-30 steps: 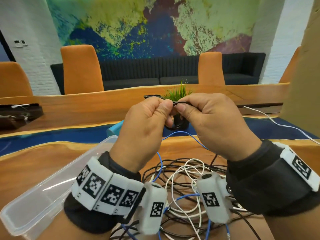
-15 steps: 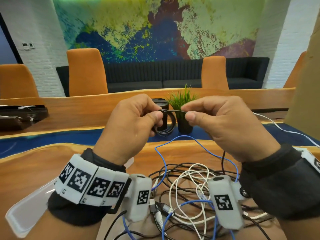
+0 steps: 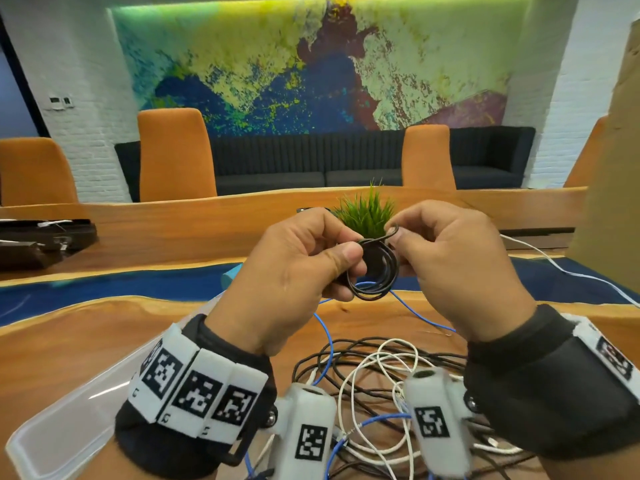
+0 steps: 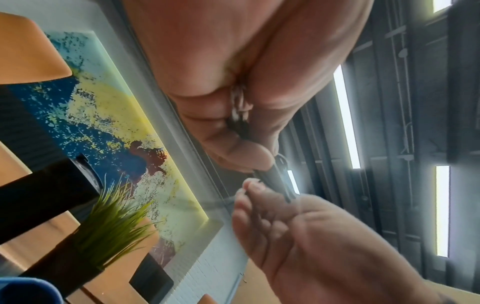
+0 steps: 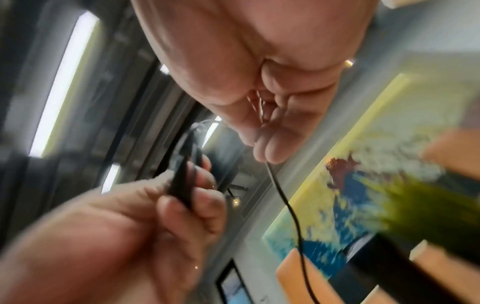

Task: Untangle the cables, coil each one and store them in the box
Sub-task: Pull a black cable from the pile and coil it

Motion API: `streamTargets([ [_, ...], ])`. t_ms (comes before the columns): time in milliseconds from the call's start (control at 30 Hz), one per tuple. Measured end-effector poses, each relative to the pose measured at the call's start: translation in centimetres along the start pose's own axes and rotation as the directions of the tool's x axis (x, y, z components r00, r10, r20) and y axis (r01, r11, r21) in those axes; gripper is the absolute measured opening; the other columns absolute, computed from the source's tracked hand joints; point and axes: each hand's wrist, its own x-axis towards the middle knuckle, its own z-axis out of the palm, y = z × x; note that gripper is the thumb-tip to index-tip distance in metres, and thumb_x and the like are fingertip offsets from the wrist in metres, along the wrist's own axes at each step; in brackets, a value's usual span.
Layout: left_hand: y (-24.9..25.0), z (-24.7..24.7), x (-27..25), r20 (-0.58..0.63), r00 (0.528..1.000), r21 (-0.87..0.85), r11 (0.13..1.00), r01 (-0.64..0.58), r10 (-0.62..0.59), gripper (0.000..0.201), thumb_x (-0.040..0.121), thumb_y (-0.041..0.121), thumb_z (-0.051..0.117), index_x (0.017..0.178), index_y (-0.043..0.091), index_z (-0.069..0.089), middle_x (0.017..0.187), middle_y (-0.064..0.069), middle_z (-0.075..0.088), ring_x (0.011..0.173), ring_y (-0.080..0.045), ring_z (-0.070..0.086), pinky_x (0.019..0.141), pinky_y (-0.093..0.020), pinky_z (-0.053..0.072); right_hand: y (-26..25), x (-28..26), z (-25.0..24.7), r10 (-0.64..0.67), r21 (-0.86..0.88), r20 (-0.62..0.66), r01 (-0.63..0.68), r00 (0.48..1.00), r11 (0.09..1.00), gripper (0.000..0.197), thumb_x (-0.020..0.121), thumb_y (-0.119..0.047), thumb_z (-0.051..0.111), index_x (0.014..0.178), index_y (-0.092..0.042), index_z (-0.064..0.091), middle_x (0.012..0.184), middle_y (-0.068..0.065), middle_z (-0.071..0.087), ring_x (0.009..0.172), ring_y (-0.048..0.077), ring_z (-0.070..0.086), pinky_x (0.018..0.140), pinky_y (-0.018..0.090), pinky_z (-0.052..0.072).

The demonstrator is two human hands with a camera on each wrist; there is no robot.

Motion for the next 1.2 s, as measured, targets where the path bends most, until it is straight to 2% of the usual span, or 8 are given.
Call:
streamTargets([
  [100,-0.1,0.0,0.1,-0.039,0.997,0.049,0.997,-0.060,0.062,0.015,0.095,-0.003,0.058,0.088,0.009,0.063,0.071,-0.004,0.068,0.065,-0.016,0.063,0.054,-0.023,0.054,-1.3,-0.3,0.2,0.244,0.515,0.200,-0.313,0.949,0.798,0.012,0.092,-0.001,0.059,0.086,-0.008,0.066,0.077,0.012,0.070,0.066,0.020,0.067,0.055,0.030,0.059],
  [233,-0.3,-0.4,0.2,-0.102,0.974,0.207,0.962,-0.179,0.204,0.017,0.094,-0.001,0.060,0.089,0.014,0.064,0.078,-0.001,0.069,0.066,-0.007,0.064,0.055,-0.020,0.054,-1.4,-0.6,0.2,0.318,0.590,0.449,-0.545,0.835,0.596,0.006,0.084,-0.013,0.064,0.082,-0.016,0.069,0.085,0.010,0.070,0.074,0.020,0.066,0.070,0.037,0.054],
  [400,-0.3,0.2,-0.1,-0.149,0.906,0.327,0.884,-0.334,0.397,0.011,0.094,0.008,0.060,0.090,0.018,0.064,0.079,0.007,0.066,0.075,-0.009,0.064,0.062,-0.019,0.053,-1.3,-0.9,0.2,0.174,0.636,0.690,-0.703,0.703,0.318,0.016,0.076,-0.029,0.066,0.087,-0.018,0.066,0.075,0.000,0.062,0.079,0.017,0.058,0.084,0.046,0.038],
  [500,-0.5,0.4,-0.2,-0.166,0.873,0.406,0.838,-0.363,0.459,0.008,0.092,0.015,0.059,0.092,0.020,0.065,0.081,0.009,0.066,0.078,-0.010,0.065,0.066,-0.025,0.056,-1.1,-1.0,0.4,0.090,0.668,0.627,-0.593,0.774,0.448,0.044,0.071,-0.022,0.079,0.108,-0.006,0.060,0.084,0.004,0.061,0.083,0.017,0.061,0.086,0.046,0.041],
  [700,-0.9,0.8,-0.4,-0.177,0.844,0.524,0.775,-0.354,0.506,0.010,0.093,0.019,0.058,0.096,0.014,0.066,0.084,0.007,0.067,0.079,-0.009,0.065,0.065,-0.028,0.057,-2.3,-1.7,1.1,0.043,0.262,0.238,-0.107,0.970,0.959,0.030,0.081,-0.002,0.073,0.105,-0.017,0.064,0.084,0.006,0.073,0.076,0.018,0.072,0.065,0.036,0.061],
  [900,-0.7,-1.6,0.5,-0.303,0.855,0.473,0.845,-0.249,0.421,0.007,0.095,0.016,0.060,0.091,0.021,0.064,0.082,0.007,0.068,0.079,-0.013,0.067,0.067,-0.036,0.061,-2.0,-1.2,0.2,0.027,0.191,0.189,-0.063,0.982,0.979,0.023,0.089,0.001,0.065,0.096,-0.020,0.070,0.077,0.003,0.073,0.066,0.014,0.073,0.054,0.023,0.056],
  [1067,-0.2,-1.9,0.5,-0.282,0.934,0.301,0.945,-0.129,0.217,0.013,0.095,0.001,0.059,0.089,0.011,0.064,0.077,-0.003,0.069,0.068,-0.012,0.067,0.061,-0.025,0.059,-0.1,0.0,-1.2,-0.129,-0.470,0.104,0.164,0.986,0.867,0.017,0.091,-0.014,0.064,0.096,-0.026,0.076,0.091,-0.008,0.073,0.084,0.009,0.063,0.075,0.021,0.043],
  [1200,0.1,-2.4,0.6,-0.280,0.958,0.073,0.996,-0.047,0.066,0.012,0.097,0.002,0.057,0.091,0.010,0.064,0.073,-0.003,0.069,0.064,-0.010,0.063,0.056,-0.020,0.054,2.0,0.7,-1.4,-0.104,-0.594,0.078,0.130,0.991,0.794,0.015,0.092,-0.018,0.061,0.095,-0.024,0.074,0.092,0.000,0.073,0.089,0.022,0.062,0.077,0.031,0.048],
])
